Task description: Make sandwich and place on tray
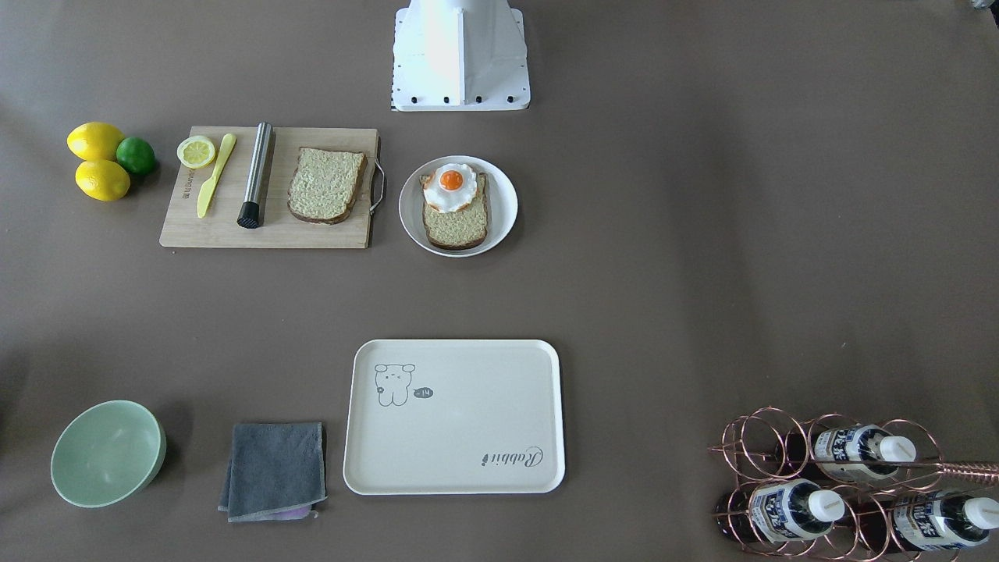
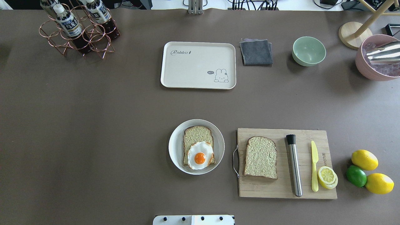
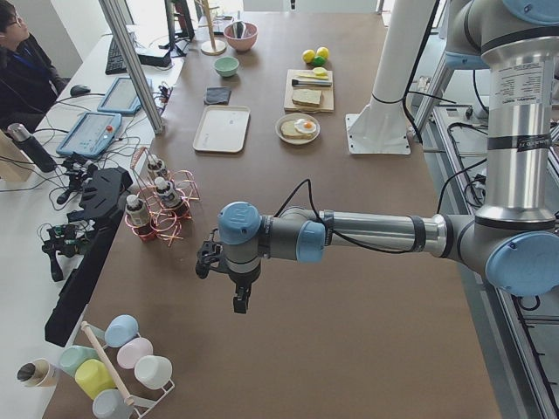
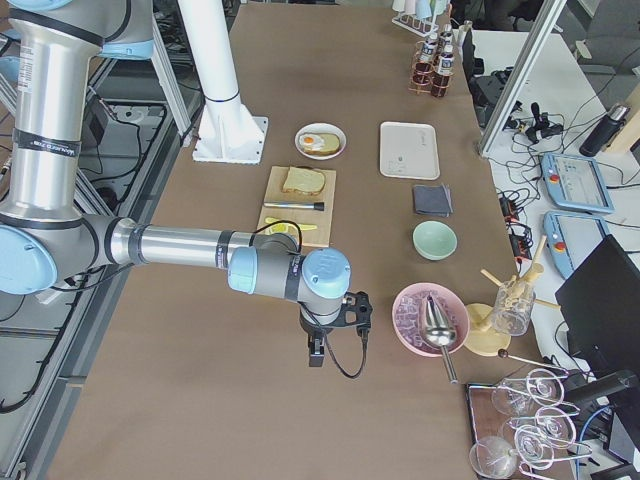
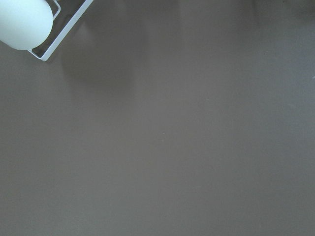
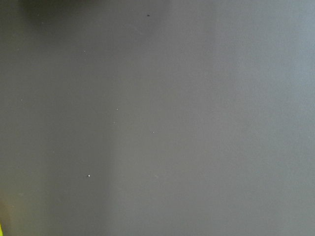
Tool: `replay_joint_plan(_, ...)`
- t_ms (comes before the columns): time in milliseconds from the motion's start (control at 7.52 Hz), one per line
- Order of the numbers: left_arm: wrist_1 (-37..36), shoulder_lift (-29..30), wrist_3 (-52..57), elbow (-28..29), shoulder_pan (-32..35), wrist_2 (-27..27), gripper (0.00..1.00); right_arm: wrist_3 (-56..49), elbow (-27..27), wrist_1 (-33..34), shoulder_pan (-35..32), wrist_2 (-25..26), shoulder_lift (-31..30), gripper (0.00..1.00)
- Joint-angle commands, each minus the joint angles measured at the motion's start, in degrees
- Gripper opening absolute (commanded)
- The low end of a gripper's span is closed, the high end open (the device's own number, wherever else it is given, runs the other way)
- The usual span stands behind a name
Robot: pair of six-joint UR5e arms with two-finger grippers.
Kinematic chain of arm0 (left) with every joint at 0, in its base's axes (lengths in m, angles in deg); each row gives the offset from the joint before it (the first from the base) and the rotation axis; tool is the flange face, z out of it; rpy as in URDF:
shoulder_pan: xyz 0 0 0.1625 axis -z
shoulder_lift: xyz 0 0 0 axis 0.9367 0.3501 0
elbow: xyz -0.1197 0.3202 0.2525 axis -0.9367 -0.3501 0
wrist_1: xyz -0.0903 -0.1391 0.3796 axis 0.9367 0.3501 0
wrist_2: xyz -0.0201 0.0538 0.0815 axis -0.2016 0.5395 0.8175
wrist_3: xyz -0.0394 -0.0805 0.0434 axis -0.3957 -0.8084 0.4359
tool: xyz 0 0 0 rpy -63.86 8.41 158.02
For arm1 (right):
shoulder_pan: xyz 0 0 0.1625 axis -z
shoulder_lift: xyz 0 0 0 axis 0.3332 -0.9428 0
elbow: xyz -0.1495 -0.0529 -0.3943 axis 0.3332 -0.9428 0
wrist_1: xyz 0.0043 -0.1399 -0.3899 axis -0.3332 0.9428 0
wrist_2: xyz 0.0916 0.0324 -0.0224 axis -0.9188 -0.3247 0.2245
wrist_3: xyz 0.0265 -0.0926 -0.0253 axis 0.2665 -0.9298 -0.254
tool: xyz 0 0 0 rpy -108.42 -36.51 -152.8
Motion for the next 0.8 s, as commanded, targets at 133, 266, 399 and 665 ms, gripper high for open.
replay_joint_plan(133,0.11,-0.04,0.00,-0.10,-0.02,-0.15,0.98,0.00,0.00,0.00,0.01,0.00,0.00,1.00)
replay_joint_plan(266,0.19,0.05,0.00,-0.28,-0.02,-0.15,0.98,0.00,0.00,0.00,0.01,0.00,0.00,1.00)
replay_joint_plan(399,0.19,0.49,0.00,-0.89,-0.02,0.46,0.98,0.00,0.00,0.00,-0.08,0.00,0.09,1.00)
replay_joint_plan(665,0.11,0.84,0.01,-0.98,-0.02,0.12,0.98,0.00,0.09,-0.09,0.01,0.00,0.09,1.00)
